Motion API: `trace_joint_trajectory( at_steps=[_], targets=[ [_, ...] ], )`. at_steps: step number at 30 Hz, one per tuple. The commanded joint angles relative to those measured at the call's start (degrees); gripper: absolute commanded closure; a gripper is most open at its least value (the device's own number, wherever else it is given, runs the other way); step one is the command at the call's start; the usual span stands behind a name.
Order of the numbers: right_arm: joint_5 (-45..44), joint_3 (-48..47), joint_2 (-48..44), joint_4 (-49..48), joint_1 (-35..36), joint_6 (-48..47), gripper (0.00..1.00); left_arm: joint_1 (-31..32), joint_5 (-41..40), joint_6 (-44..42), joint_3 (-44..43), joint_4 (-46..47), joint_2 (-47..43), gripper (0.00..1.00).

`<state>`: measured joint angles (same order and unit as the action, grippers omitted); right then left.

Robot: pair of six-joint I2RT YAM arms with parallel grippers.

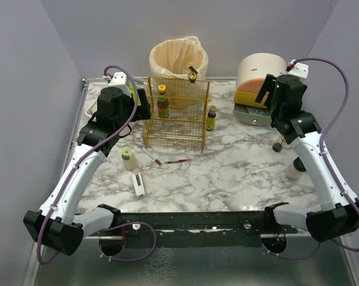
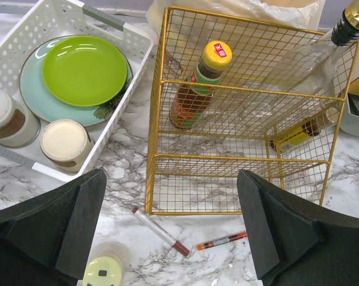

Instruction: Clear the kitchen counter

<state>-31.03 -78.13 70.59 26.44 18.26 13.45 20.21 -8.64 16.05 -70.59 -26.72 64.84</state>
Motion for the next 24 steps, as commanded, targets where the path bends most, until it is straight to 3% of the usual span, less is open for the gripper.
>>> trace_joint_trajectory(
  at_steps=[1,6,9,19,24],
  targets=[
    [0.90,3.69,-1.63,5.72,-8.20,5.51,0.17,-0.34,-0.13,-0.43,0.63,-0.09,0.46,0.01],
    [5.13,7.43,-0.01,7.84,-21.07,7.90,0.11,-0.34,1.50,-0.45,0.45,-0.09,0.97,0.01],
    [6.58,9.55,1.05,7.96,-25.10,8.42,0.08,-0.34,1.85,-0.72,0.49,-0.09,1.29,0.01],
    [12.12,12.64,5.42,5.56,-27.13,8.70,0.07,-0.34,2.50,-0.58,0.41,0.18,1.52,0.01],
    [13.42,13.38,6.78,5.03,-27.14,9.68,0.12,-0.34,2.32,-0.84,0.53,0.18,1.36,0.01]
  ],
)
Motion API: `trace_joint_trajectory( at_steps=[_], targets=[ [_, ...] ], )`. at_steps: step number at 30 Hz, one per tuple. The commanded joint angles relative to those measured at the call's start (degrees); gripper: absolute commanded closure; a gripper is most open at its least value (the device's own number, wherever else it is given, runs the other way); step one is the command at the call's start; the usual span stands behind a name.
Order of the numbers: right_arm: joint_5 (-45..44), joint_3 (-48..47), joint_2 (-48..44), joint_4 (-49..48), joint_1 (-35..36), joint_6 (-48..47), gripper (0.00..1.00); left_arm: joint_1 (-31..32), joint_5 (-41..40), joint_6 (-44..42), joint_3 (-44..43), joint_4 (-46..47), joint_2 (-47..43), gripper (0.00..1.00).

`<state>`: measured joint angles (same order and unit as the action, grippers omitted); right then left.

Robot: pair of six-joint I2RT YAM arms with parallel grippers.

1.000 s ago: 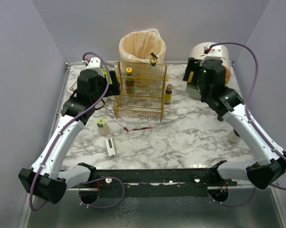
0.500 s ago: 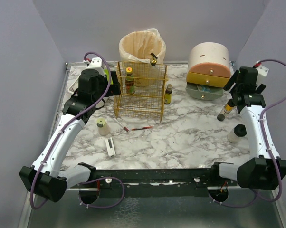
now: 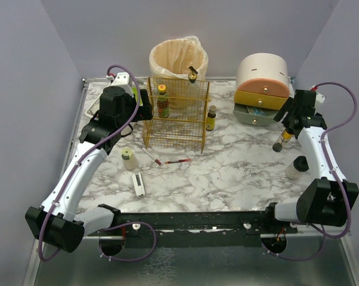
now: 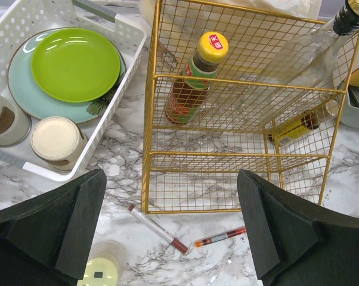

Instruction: Clear the kitchen counter

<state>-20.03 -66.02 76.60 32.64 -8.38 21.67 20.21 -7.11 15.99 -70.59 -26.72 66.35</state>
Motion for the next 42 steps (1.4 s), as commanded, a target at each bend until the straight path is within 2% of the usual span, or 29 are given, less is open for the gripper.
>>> trace_joint_trajectory(
  at_steps=[1,10,21,24,27,28,32,42],
  targets=[
    [2.37,1.70,0.55,-1.49,-0.54,1.52,0.13,-0.34,0.59,-0.86,0.66,0.16,-0.23,0.01],
    [-0.65,2.72,1.41,-2.50,-0.59,0.32,0.37,-0.37,0.96,-0.70,1.66,0.44,-0.43,0.01],
    [-2.50,3.36,1.12,-2.84,-0.56,-0.48,0.55,-0.41,0.96,-0.78,1.83,0.44,-0.59,0.01],
    [-1.10,2.71,-0.34,-2.66,-0.49,-1.67,0.72,-0.43,0.88,-0.78,1.77,0.52,-0.52,0.01],
    [4.12,0.93,-2.26,-2.16,-0.50,-3.06,0.95,-0.43,1.03,-0.70,1.69,0.67,-0.20,0.01],
    [6.17,-0.16,-2.82,-1.39,-0.44,-3.19,0.99,-0.43,1.12,-0.70,1.62,0.67,-0.05,0.01],
    [10.39,-4.94,-4.25,2.71,1.45,-3.29,1.00,-0.43,0.97,-0.70,1.35,0.67,0.05,0.01],
    [11.33,-17.70,-3.49,10.97,14.16,-1.51,1.00,-0.43,0.97,0.07,1.07,1.04,0.84,0.01]
  ],
)
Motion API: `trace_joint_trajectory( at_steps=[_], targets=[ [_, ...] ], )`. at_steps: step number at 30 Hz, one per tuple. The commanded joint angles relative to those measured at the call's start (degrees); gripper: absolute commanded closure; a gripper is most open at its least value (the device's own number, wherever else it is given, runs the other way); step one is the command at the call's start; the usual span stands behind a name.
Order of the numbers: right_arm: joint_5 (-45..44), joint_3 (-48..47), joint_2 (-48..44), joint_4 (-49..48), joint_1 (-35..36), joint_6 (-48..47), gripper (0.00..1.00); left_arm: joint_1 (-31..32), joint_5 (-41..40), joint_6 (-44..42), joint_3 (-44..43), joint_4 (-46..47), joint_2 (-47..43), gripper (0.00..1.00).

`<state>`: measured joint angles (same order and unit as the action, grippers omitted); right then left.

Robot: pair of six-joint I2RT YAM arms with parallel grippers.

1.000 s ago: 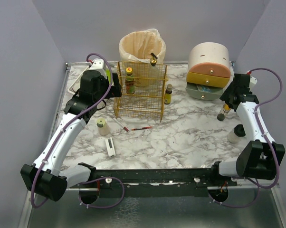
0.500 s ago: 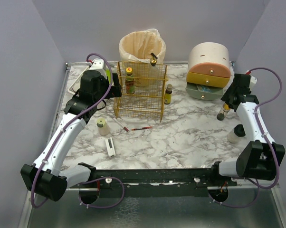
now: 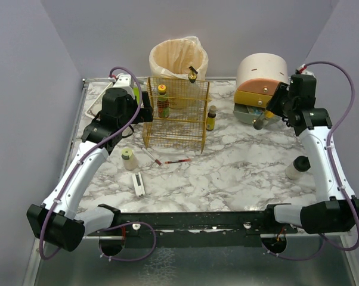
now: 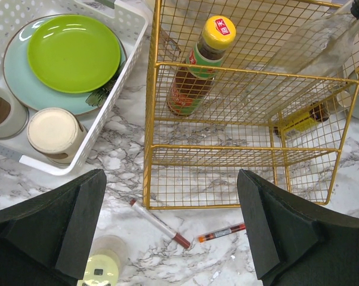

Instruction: Clear the kitchen counter

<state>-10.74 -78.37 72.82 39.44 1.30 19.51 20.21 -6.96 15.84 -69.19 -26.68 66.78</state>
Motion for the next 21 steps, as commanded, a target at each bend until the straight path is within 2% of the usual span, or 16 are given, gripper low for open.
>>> trace_joint_trajectory(
  at_steps=[1,10,16,21],
  targets=[
    [2.09,-7.27,0.95,4.89,5.97,1.01,1.00,-0.43,0.69,0.29,-0.32,0.99,0.29,0.01],
    [1.31,-24.88,7.38,8.53,21.59,3.84,1.00,-0.43,0.34,0.69,-0.16,1.01,0.40,0.01],
    [-1.39,-34.65,14.12,8.27,32.05,3.59,1.00,-0.43,0.28,0.78,-0.16,1.01,0.30,0.01],
    [-3.05,-41.83,20.57,5.95,38.09,2.19,1.00,-0.43,0.13,0.69,-0.24,0.72,0.06,0.01]
  ],
)
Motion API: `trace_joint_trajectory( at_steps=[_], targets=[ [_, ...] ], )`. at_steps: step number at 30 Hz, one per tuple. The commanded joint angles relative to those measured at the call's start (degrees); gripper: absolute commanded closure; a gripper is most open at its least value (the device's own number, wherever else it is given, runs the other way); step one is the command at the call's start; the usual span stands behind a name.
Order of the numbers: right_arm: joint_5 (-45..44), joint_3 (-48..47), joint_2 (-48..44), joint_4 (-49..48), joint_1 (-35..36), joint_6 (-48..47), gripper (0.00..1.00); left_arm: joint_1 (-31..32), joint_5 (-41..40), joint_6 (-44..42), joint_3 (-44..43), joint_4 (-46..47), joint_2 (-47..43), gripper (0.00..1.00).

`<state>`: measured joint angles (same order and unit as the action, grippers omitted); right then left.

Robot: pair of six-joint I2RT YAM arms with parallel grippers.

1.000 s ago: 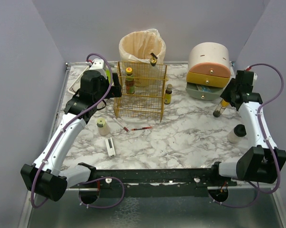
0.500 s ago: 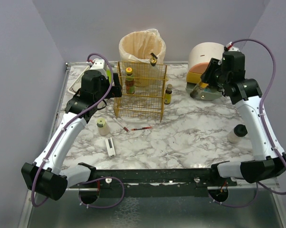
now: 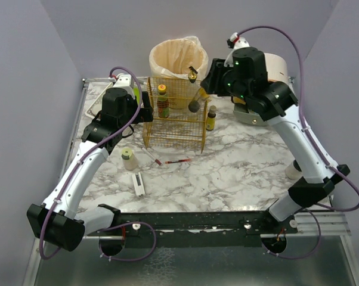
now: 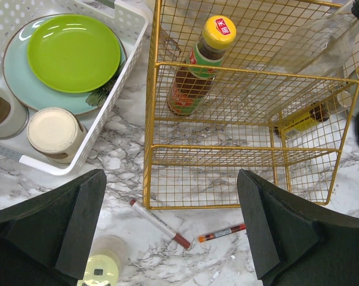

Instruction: Clear the kitchen counter

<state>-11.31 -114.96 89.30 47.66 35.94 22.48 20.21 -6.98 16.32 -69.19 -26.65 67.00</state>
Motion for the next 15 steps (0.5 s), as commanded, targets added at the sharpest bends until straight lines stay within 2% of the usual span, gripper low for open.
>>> trace_joint_trajectory(
  at_steps=[1,9,15],
  targets=[
    [-2.64,-6.89,5.55,-2.79,4.32,-1.34,1.00,-0.43,0.14,0.21,-0.25,0.59,-0.23,0.01],
    [-6.23,-23.29,19.85,-2.21,8.00,-7.32,1.00,-0.52,-0.82,-0.18,0.18,-0.26,-1.52,0.01],
    [-8.92,-25.12,22.93,-7.74,8.01,-10.70,1.00,-0.59,-2.16,-0.84,0.54,-1.09,-2.56,0.01]
  ],
)
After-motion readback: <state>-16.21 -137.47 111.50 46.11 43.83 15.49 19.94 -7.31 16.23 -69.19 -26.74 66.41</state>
